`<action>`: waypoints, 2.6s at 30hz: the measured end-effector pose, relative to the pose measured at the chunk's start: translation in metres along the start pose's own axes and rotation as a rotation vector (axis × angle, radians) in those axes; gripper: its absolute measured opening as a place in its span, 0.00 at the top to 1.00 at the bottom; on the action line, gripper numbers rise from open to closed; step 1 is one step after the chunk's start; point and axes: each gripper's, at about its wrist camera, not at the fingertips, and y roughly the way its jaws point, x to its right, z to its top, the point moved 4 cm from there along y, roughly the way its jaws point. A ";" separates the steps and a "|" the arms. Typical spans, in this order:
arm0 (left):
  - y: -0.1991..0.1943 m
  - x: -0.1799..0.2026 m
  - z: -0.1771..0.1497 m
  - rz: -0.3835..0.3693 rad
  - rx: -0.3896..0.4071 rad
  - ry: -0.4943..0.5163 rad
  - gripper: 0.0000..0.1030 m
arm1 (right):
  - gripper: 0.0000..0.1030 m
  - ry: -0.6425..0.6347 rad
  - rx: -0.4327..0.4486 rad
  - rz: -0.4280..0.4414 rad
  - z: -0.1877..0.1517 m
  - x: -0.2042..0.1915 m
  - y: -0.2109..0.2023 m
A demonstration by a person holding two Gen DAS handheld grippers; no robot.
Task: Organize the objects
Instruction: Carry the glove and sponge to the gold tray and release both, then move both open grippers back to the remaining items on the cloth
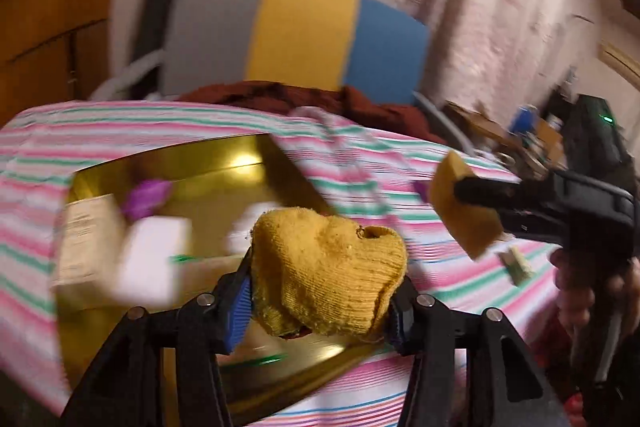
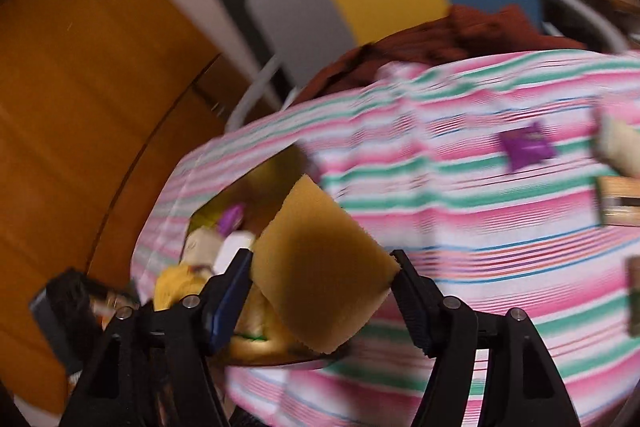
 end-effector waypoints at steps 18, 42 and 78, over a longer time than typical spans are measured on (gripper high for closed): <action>-0.029 -0.070 -0.013 0.254 0.035 -0.116 0.21 | 0.00 -0.165 -0.079 -0.129 -0.028 -0.033 0.028; -0.028 -0.008 -0.006 0.247 0.032 0.058 0.21 | 0.00 -0.340 -0.023 -0.377 -0.026 -0.023 0.007; 0.028 0.107 -0.004 -0.033 -0.084 0.230 0.22 | 0.00 0.732 0.529 -0.405 -0.024 0.290 -0.193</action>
